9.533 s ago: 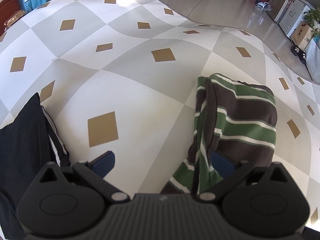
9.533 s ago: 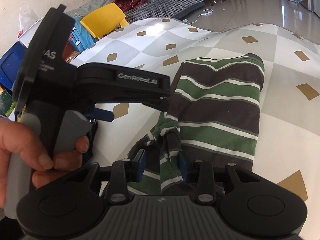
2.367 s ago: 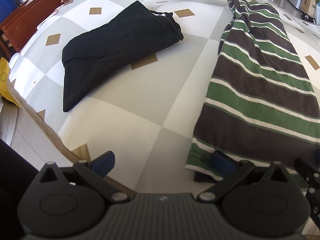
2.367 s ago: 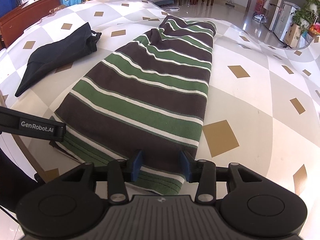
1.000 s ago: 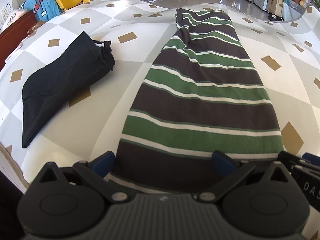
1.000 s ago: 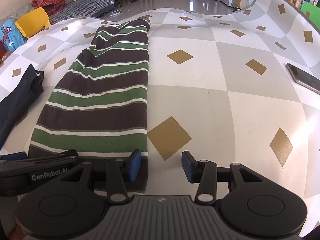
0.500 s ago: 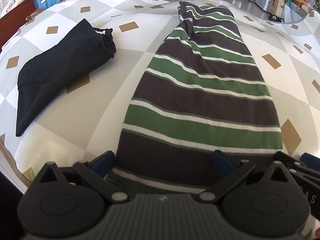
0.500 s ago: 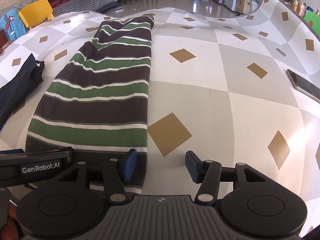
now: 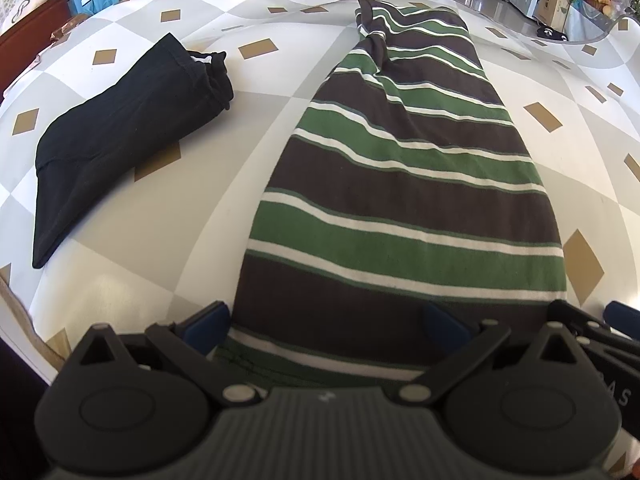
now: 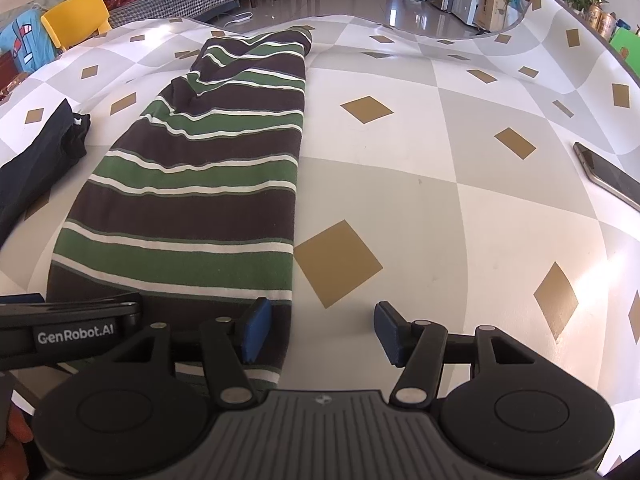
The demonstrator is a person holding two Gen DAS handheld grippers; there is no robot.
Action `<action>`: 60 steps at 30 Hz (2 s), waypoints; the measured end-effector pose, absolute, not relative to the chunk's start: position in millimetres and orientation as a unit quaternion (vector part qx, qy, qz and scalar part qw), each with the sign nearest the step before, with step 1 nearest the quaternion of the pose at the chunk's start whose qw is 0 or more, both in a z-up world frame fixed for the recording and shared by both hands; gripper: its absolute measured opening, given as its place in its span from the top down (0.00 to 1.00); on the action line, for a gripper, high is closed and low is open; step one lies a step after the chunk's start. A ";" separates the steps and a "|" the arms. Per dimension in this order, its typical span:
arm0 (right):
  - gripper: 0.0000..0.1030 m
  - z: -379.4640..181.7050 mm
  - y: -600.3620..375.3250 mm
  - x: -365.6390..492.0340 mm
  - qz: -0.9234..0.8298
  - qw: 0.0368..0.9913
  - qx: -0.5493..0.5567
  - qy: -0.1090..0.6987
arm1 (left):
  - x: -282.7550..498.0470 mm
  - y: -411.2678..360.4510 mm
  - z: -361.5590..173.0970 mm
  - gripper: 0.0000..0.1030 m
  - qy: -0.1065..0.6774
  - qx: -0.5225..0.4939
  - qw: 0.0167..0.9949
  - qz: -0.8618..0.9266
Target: Fold clothes
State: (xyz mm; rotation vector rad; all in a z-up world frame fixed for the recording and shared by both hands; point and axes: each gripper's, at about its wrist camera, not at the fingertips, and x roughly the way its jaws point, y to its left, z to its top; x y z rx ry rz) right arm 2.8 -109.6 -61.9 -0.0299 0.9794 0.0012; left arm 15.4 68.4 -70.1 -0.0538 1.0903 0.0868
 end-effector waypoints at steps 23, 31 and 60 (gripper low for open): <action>0.47 -41.1 -125.3 33.9 0.010 0.891 0.040 0.452 | 39.8 71.7 -57.4 0.00 0.503 -0.070 0.860 0.038; 0.47 -41.2 -122.8 67.2 0.018 0.905 0.031 0.424 | 66.7 63.5 -46.5 0.00 0.459 -0.041 0.887 0.027; 0.47 -68.9 -110.1 138.8 0.027 0.913 -0.036 0.405 | 126.7 78.8 -79.1 0.00 0.436 -0.024 0.900 0.007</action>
